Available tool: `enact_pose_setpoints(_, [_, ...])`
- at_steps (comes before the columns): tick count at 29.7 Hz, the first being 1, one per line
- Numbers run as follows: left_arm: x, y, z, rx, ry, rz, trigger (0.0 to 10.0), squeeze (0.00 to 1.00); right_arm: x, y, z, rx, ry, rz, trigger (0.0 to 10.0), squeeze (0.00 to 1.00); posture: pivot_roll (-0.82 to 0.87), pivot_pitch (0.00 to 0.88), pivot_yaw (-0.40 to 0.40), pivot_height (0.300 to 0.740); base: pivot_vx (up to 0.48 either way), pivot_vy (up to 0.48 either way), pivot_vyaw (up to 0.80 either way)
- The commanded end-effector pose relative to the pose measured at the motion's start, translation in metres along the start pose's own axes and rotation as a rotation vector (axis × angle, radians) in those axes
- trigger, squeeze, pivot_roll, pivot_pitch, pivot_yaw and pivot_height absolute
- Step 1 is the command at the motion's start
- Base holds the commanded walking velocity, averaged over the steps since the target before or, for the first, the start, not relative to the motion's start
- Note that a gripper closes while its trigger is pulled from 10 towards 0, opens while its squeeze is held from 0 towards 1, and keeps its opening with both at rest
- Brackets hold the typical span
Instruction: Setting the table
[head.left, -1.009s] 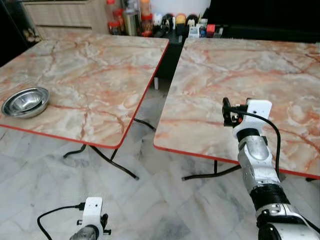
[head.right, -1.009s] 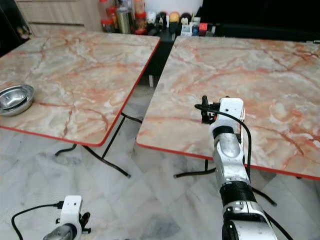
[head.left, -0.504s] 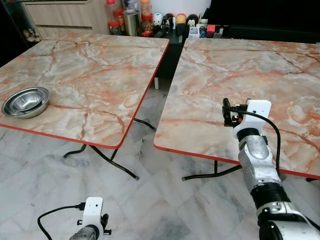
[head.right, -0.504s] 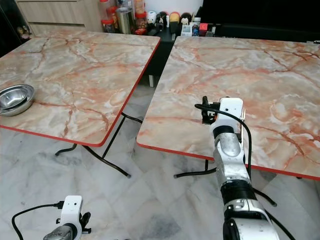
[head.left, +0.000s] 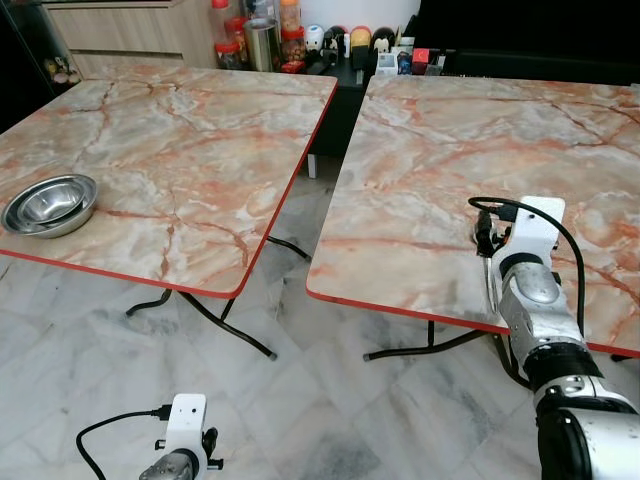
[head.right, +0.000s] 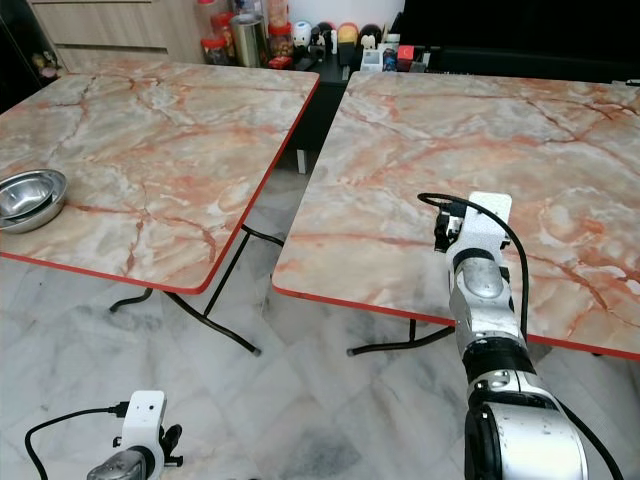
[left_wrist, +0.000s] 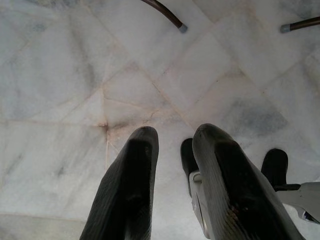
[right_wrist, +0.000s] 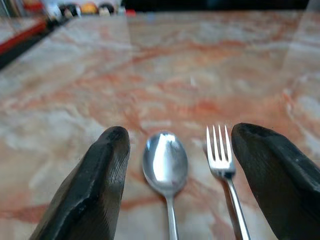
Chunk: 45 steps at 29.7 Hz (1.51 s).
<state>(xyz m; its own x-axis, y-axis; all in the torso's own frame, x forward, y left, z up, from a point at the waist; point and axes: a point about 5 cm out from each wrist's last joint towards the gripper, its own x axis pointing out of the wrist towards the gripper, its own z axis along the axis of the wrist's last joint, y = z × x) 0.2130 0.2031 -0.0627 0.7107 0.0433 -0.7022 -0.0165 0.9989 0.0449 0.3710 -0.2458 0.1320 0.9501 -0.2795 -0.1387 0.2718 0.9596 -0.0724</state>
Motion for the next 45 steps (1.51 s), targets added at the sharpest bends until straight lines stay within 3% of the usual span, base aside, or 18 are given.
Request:
enact_pose_setpoints(1, [-0.001,0.004,-0.002,-0.004,0.014,0.009,10.0,0.0,0.003,0.0,0.005,0.013,0.014,-0.004,10.0,0.0,-0.03,0.093,0.03,0.74,0.0,0.0,0.0])
enact_pose_setpoints(10, [-0.001,0.006,-0.001,-0.002,0.012,0.014,10.0,0.0,0.006,0.008,0.0,0.034,0.103,0.004,10.0,0.0,-0.02,0.098,0.034,0.74,0.0,0.0,0.0])
enact_pose_setpoints(23, [-0.001,0.004,-0.003,-0.002,0.019,0.008,10.0,0.0,0.003,0.013,-0.017,-0.01,0.207,0.018,10.0,0.0,-0.02,0.104,0.032,0.74,0.0,0.0,0.0])
enact_pose_setpoints(45, [-0.002,0.006,-0.007,-0.005,0.031,0.007,10.0,0.0,-0.006,0.009,-0.044,-0.012,0.279,0.001,10.0,0.0,-0.01,0.104,0.035,0.74,0.0,0.0,0.0])
